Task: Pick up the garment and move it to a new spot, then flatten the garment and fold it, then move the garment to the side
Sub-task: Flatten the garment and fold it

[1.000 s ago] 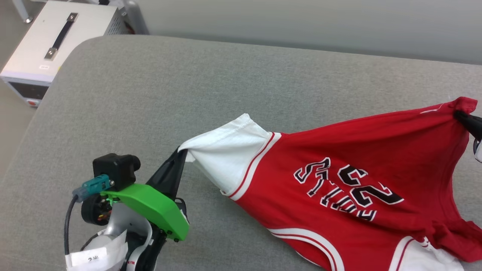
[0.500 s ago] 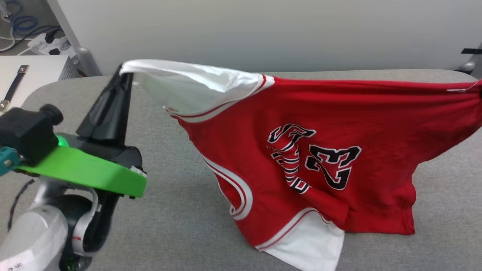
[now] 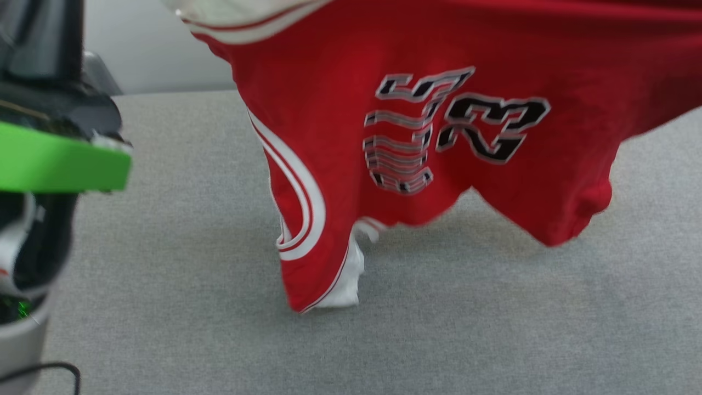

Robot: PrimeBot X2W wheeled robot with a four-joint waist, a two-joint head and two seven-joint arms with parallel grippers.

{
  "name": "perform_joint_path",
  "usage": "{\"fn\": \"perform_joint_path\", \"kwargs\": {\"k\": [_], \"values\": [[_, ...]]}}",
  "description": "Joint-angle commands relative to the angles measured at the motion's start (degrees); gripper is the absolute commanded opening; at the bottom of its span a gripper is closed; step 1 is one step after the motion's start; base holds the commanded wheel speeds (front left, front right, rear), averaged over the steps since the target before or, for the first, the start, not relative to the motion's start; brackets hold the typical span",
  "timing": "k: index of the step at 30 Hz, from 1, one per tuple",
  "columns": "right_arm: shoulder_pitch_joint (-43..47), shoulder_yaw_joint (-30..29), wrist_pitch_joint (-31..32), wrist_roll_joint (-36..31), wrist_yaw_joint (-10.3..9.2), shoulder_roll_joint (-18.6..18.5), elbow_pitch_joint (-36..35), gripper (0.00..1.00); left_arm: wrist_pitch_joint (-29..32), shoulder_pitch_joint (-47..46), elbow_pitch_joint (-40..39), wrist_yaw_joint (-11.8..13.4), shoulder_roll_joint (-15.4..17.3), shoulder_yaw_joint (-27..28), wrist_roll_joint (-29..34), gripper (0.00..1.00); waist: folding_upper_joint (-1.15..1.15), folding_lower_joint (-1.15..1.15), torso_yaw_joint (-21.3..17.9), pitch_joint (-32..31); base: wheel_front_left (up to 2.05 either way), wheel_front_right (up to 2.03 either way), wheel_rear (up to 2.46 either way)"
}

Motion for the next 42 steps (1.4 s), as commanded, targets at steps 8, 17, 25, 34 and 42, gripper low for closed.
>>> {"fn": "perform_joint_path", "kwargs": {"k": [8,17,25,34,42], "values": [[-12.1,2.6,-3.8,-0.1,-0.11,-5.2,6.5,0.0,3.6,-16.4,8.8,-4.3,3.5,0.5,-1.7,0.0,0.0,0.0,-0.1,11.1,0.0,0.0,0.0],[-31.4,9.0,-8.2,-3.0,-0.11,-8.7,17.5,0.0,4.6,-39.9,24.1,-10.9,4.5,-3.5,1.5,0.0,0.0,0.0,0.3,24.0,0.0,0.0,0.0],[-50.1,15.2,-16.1,-8.6,-0.11,-6.4,31.4,0.0,-1.9,-61.2,42.1,-13.9,1.5,-6.2,7.2,0.0,0.0,0.0,0.2,31.8,0.0,0.0,0.0],[-64.1,17.1,-28.2,-14.8,-0.11,-1.2,48.0,0.0,-15.7,-74.2,58.5,-15.8,-1.7,-7.2,10.7,0.0,0.0,0.0,0.3,35.4,0.0,0.0,0.0],[-64.1,21.4,-34.0,-16.3,-0.11,1.0,55.8,0.0,-22.7,-69.2,66.4,-17.8,-5.2,-9.9,8.7,0.0,0.0,0.0,2.1,35.9,0.0,0.0,0.0]]}}
